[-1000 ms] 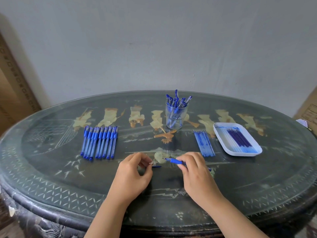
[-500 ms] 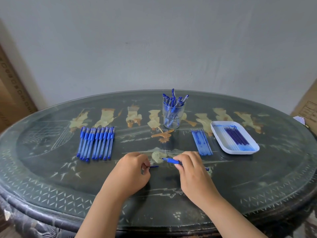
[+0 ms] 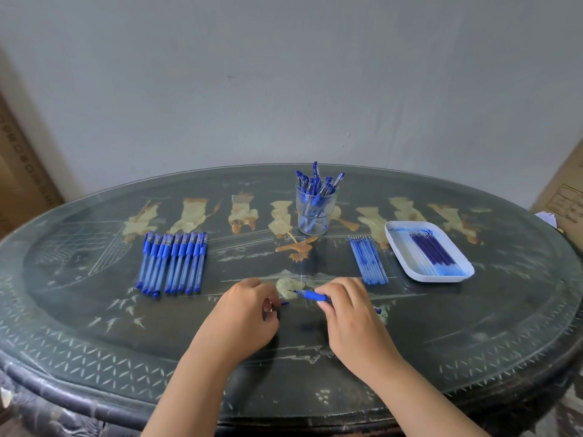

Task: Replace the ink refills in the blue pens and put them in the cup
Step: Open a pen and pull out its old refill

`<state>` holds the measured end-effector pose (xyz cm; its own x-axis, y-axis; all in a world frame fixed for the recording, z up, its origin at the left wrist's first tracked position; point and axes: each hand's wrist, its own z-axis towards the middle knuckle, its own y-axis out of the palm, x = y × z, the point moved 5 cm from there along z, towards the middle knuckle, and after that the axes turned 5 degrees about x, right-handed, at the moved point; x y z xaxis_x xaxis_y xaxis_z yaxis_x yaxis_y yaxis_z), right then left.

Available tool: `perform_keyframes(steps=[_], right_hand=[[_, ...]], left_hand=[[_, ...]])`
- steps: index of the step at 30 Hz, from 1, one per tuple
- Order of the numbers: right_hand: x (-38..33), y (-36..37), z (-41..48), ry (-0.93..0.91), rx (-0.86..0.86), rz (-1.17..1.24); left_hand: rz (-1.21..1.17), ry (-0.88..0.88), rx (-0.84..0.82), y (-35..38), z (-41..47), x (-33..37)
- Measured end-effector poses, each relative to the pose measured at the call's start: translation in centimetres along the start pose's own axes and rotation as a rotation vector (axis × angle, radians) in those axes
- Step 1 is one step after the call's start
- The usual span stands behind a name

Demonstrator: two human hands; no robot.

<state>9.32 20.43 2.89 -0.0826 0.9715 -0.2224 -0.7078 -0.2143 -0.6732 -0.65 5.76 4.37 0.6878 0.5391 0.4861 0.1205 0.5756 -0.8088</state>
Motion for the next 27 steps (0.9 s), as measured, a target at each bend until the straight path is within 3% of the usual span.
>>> perform_keyframes(steps=[7, 12, 15, 18, 22, 27], right_hand=[[0.1, -0.4, 0.0, 0.014, 0.044, 0.041], [0.0, -2.1, 1.4, 0.165, 0.143, 0.137], [-0.5, -3.2, 2.5, 0.437, 0.206, 0.348], [-0.7, -2.9, 2.9, 0.662, 0.128, 0.559], [-0.9, -2.7, 2.9, 0.785, 0.064, 0.698], [-1.6, -3.3, 3.8, 0.804, 0.005, 0.775]], left_hand=[[-0.261, -0.114, 0.211, -1.0, -1.3, -1.4], [-0.414, -0.214, 0.287, -0.7, -1.5, -2.0], [-0.456, -0.172, 0.281, -0.8, -1.3, -1.0], [-0.545, -0.132, 0.222, -0.4, -1.0, 0.5], [-0.704, -0.17, 0.09, 0.9, -0.9, 2.0], [-0.727, -0.21, 0.06, 0.9, -0.8, 2.0]])
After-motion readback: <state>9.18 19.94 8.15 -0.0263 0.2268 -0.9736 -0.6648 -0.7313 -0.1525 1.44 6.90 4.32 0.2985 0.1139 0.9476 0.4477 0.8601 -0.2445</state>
